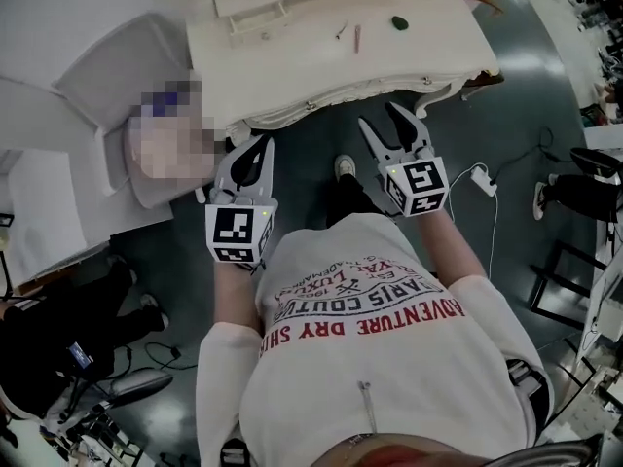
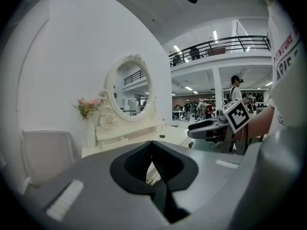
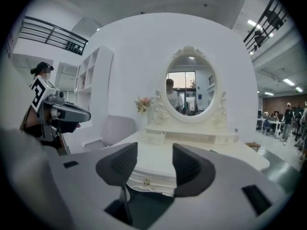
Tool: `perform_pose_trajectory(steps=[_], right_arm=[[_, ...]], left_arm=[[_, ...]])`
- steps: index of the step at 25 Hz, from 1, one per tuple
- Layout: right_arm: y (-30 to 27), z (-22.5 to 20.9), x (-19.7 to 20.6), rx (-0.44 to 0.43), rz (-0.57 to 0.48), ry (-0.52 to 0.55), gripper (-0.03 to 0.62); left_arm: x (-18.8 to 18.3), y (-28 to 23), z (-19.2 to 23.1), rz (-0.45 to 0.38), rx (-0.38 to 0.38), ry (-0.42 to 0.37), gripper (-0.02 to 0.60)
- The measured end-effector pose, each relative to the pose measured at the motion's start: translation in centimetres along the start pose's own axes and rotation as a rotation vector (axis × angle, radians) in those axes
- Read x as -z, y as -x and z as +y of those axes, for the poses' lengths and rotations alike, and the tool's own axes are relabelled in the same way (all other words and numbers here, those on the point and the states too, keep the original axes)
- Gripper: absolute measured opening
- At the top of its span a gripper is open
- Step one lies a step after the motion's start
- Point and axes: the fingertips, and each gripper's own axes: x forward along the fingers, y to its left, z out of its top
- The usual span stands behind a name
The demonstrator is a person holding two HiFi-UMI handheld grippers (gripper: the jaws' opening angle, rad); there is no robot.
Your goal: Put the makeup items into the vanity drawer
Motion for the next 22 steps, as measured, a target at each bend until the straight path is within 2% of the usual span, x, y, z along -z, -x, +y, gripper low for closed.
perform_pose_trajectory(steps=[8, 12, 15, 18, 22], right_arm=[[-10.1, -11.0, 0.7, -0.117, 0.108, -0.019, 0.198], [-14.9, -14.6, 2.7, -0.173, 0.197, -0.031, 0.198], [-17.8, -15.8, 5.0, -0.217, 0.280, -0.086, 0.198], [-19.7, -15.9, 7.0, -0.250, 0.349, -0.108, 0.198], [-22.1, -16.1, 8.9, -0.243, 0.410, -0.130, 0.198]], left_arm=[[-3.9, -13.3, 2.2, 0.043, -0.084, 0.036, 0.011], [-4.0, -17.6, 4.2, 0.054, -0.185, 0.068, 0.011], [-3.4, -19.5, 5.6, 0.064, -0.250, 0.104, 0.011], [-2.5, -20.6, 6.3, 0.099, -0.278, 0.117, 0.011], [-1.4, -21.7, 7.4, 0.127, -0.296, 0.121, 0.011]])
